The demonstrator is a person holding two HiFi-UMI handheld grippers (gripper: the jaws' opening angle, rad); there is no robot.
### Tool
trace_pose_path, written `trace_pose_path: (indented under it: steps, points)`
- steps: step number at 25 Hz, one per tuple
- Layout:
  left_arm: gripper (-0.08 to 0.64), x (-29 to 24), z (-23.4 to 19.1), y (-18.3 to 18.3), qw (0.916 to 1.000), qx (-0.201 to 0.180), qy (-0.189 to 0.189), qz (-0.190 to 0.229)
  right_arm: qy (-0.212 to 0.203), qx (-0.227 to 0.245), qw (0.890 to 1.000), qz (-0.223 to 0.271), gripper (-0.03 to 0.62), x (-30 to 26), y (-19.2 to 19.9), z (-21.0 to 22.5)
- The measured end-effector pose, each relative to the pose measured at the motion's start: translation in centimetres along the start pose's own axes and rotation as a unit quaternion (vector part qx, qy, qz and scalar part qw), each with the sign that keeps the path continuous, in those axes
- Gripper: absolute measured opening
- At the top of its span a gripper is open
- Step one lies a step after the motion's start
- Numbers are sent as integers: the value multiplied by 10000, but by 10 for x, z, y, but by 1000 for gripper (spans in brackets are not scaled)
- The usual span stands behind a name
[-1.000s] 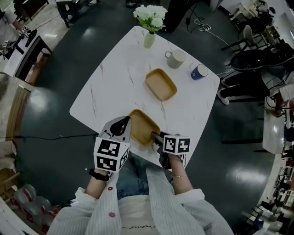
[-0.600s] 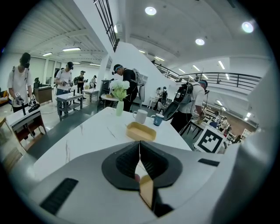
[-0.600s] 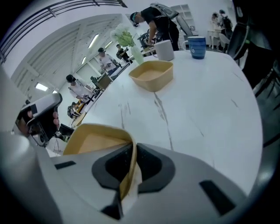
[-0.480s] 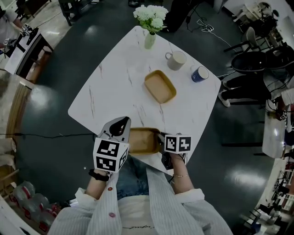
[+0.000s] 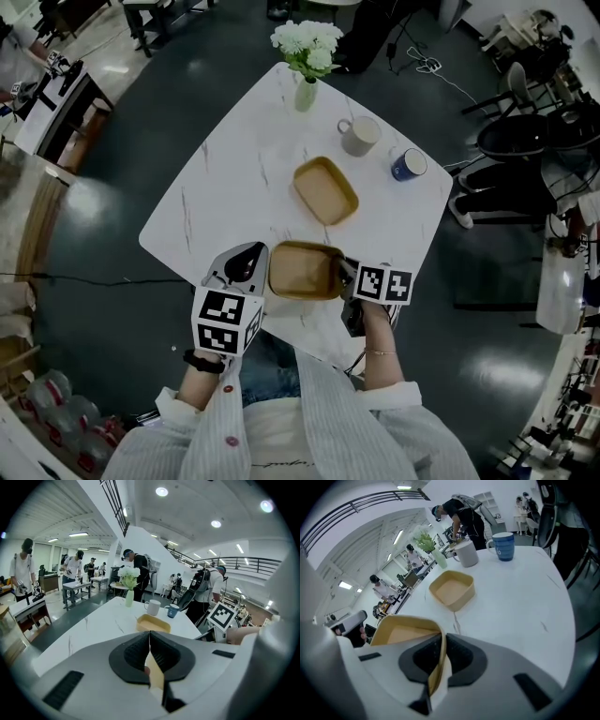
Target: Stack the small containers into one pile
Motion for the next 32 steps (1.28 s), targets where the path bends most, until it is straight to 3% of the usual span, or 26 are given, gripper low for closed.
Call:
trace_pose_path:
  steps: [12, 23, 32]
  points:
    - [18, -37, -21, -31, 9987, -287, 355, -204, -18, -701, 9931, 937, 31, -12, -75, -19]
    - [18, -57, -39, -39, 9972, -375, 561, -327, 333, -1614, 9724, 1651, 31, -27, -114, 6]
    - [18, -63, -43, -38, 9972, -338, 557, -379, 604, -1771, 9683, 1653, 31, -37, -117, 21]
Point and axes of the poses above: the fingertips, and each gripper's own axes: x backward along the fingers, z to its right, y out of its underside, the point moved 8 cm from there along x, backward along the fingers, and after that the axes turned 8 degrees about -x, right-handed, at the moved point
